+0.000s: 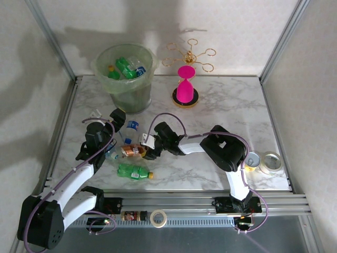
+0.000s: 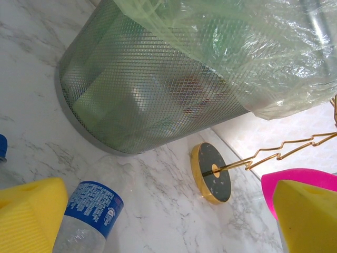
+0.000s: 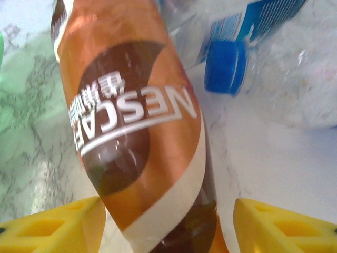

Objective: Put the plastic bottles in the bin

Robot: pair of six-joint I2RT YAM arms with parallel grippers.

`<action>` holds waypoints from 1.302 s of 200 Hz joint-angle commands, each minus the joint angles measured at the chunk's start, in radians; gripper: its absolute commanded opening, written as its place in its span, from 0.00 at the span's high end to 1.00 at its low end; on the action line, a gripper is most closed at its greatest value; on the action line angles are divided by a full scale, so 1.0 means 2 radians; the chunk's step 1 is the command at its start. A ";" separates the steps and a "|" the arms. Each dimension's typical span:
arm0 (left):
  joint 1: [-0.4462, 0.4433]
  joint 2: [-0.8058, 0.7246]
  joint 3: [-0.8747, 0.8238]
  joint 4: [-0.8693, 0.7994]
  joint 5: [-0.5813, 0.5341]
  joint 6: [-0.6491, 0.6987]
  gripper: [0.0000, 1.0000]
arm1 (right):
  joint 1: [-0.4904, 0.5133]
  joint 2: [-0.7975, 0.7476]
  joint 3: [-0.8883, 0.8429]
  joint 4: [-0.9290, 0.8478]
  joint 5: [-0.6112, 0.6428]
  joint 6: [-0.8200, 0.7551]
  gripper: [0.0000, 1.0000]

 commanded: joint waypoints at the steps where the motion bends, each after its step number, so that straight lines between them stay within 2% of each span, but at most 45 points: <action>1: 0.005 -0.005 0.001 0.008 0.005 -0.009 0.01 | -0.006 -0.017 -0.020 -0.006 0.011 -0.007 0.37; 35: 0.005 0.000 0.001 0.014 0.010 -0.016 0.00 | -0.012 -0.031 -0.041 -0.005 0.023 -0.006 0.44; 54: 0.005 0.004 0.002 0.018 0.014 -0.020 0.00 | -0.014 -0.039 -0.050 -0.004 0.025 -0.003 0.52; 71: 0.005 0.008 0.003 0.021 0.018 -0.023 0.00 | -0.016 -0.045 -0.056 -0.006 0.027 0.000 0.54; 85: 0.004 0.011 0.004 0.023 0.022 -0.025 0.00 | -0.018 -0.051 -0.062 -0.007 0.026 0.002 0.62; 141: 0.003 0.009 0.004 0.023 0.027 -0.029 0.00 | -0.025 -0.092 -0.097 0.021 0.020 0.024 0.66; 187: 0.000 0.002 0.002 0.028 0.034 -0.033 0.00 | -0.038 -0.164 -0.148 0.042 0.027 0.063 0.66; 199: -0.004 0.003 0.003 0.035 0.036 -0.038 0.00 | -0.047 -0.178 -0.153 0.036 0.029 0.077 0.75; 224: -0.022 0.006 0.007 0.051 0.039 -0.048 0.01 | -0.061 -0.196 -0.154 0.019 0.045 0.114 0.74; 260: -0.068 0.021 0.019 0.064 0.027 -0.062 0.01 | -0.064 -0.218 -0.169 0.049 0.070 0.146 0.74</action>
